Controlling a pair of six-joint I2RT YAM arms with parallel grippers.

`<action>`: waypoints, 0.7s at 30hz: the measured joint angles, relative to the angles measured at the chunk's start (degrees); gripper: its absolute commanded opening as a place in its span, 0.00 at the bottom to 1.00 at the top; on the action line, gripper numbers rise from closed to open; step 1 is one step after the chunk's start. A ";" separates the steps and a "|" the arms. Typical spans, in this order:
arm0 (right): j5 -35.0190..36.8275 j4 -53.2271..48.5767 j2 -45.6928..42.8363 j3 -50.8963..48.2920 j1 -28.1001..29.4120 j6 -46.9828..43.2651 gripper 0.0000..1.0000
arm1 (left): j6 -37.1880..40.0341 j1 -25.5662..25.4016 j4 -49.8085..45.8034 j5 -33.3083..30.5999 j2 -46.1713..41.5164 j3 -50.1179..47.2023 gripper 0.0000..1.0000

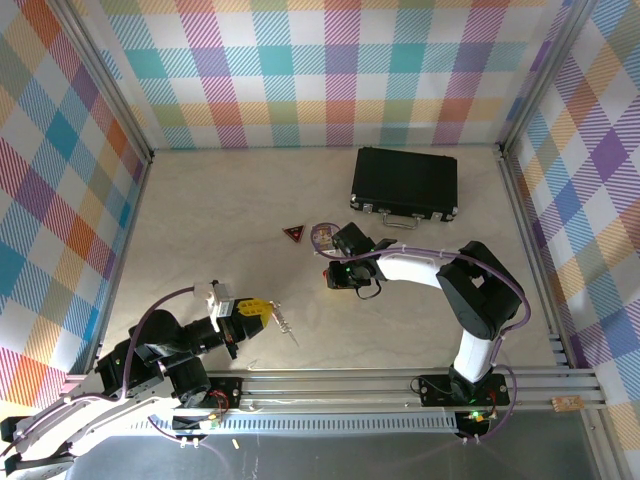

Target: Put the keys on the keyring

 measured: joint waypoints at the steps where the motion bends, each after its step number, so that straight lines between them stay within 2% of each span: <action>1: 0.00 0.00 0.00 0.00 0.09 0.00 0.27 | -0.02 0.00 0.00 0.00 0.00 0.00 0.00; 21: 0.00 0.00 0.00 0.00 0.76 0.02 0.23 | -0.02 0.00 0.00 0.00 0.00 0.00 0.00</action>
